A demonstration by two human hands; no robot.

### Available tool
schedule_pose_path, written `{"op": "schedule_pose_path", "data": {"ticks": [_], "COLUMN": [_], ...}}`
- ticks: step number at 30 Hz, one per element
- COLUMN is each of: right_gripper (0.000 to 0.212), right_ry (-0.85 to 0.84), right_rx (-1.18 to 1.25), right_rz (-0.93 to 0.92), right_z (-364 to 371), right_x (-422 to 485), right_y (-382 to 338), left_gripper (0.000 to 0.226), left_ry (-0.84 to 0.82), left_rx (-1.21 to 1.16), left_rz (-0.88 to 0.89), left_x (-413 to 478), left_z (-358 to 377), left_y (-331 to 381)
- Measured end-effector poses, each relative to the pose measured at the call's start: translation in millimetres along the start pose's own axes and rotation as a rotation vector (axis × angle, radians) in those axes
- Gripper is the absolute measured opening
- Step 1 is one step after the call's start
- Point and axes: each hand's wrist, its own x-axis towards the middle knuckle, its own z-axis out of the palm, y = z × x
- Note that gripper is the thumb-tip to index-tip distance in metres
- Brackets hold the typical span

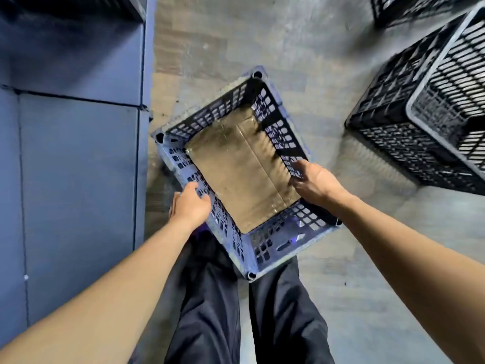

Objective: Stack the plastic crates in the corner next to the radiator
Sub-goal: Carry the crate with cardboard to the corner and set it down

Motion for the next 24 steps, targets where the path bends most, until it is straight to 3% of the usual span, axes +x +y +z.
{"op": "schedule_pose_path", "data": {"ticks": [10,15,22,24], "right_gripper": [0.049,0.038,0.063,0.057], "right_ry": [0.113,0.357,0.185,0.11], "right_rx": [-0.018,-0.058,0.177,0.194], "right_rz": [0.092,0.061,0.074,0.089], "right_z": [39.2,34.6,24.7,15.1], "right_x": [33.2,34.6,45.0,51.1], "right_y": [31.0,36.7,59.3,65.1], "left_gripper": [0.053,0.047,0.015,0.011], "left_ry": [0.021,0.091,0.164,0.191], "left_rx": [-0.004,-0.085,-0.14,-0.152], "left_rz": [-0.143,-0.199,-0.173,-0.168], "left_x": [46.1,45.3,39.6,37.3], "left_z": [62.8,72.5,69.7,65.6], "left_y": [-11.1,-10.9,-13.1,-9.2]}}
